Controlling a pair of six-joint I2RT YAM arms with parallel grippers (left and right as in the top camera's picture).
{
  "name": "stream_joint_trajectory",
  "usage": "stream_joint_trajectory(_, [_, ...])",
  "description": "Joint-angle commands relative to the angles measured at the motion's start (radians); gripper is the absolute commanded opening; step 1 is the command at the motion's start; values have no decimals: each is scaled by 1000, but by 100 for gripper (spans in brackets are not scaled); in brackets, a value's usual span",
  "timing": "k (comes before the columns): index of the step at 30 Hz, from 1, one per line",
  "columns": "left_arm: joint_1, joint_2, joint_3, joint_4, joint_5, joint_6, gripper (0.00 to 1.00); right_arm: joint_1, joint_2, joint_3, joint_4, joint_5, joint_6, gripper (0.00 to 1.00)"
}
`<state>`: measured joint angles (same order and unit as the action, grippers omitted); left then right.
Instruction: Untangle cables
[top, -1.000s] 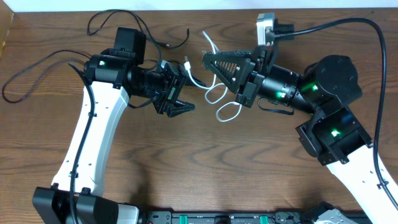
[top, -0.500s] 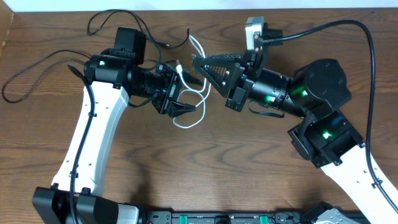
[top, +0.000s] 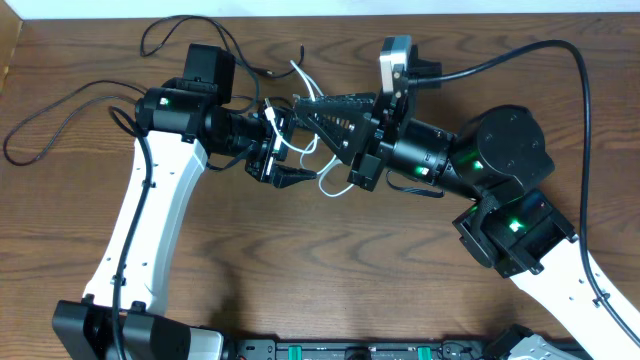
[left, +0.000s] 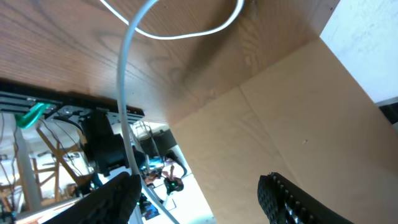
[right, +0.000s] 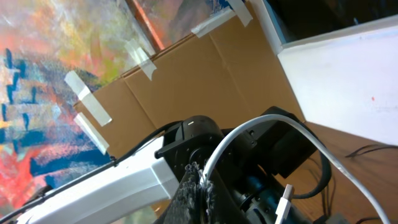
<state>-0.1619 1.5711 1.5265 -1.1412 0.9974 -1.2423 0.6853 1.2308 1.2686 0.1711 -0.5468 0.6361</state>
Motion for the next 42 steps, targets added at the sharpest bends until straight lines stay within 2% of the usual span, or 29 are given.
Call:
stream_joint_trajectory(1, [0,5,1,-3,41,-55,66,24,0,8,4,21,-77,1])
stream_joint_trajectory(7, [0,5,1,-2,92,-92,65,56,0,8,17,25,-96,1])
stream_joint_trajectory(12, [0,5,1,-2,92,-92,50,63,0,8,19,25,-95,1])
stream_joint_trajectory(16, [0,5,1,-2,92,-99,49,63,0,8,19,26,-96,1])
stream_joint_trajectory(20, [0,5,1,-2,92,-99,51,63,0,8,18,25,-162,1])
stream_joint_trajectory(22, [5,5,1,6,86,-99,57,63,0,8,11,25,-196,1])
stream_joint_trajectory(26, [41,5,1,33,-24,-103,60,61,0,8,-18,37,-234,1])
stream_joint_trajectory(27, [77,5,1,31,-96,-102,61,61,0,8,-54,88,-233,1])
stream_joint_trajectory(29, [109,5,1,26,-112,-101,61,61,0,8,-93,145,-234,1])
stream_joint_trajectory(34, [167,5,1,-40,-81,-90,67,62,0,8,-141,227,-234,1])
stream_joint_trajectory(42, [132,5,1,-94,40,-61,72,63,14,8,-103,227,-230,1])
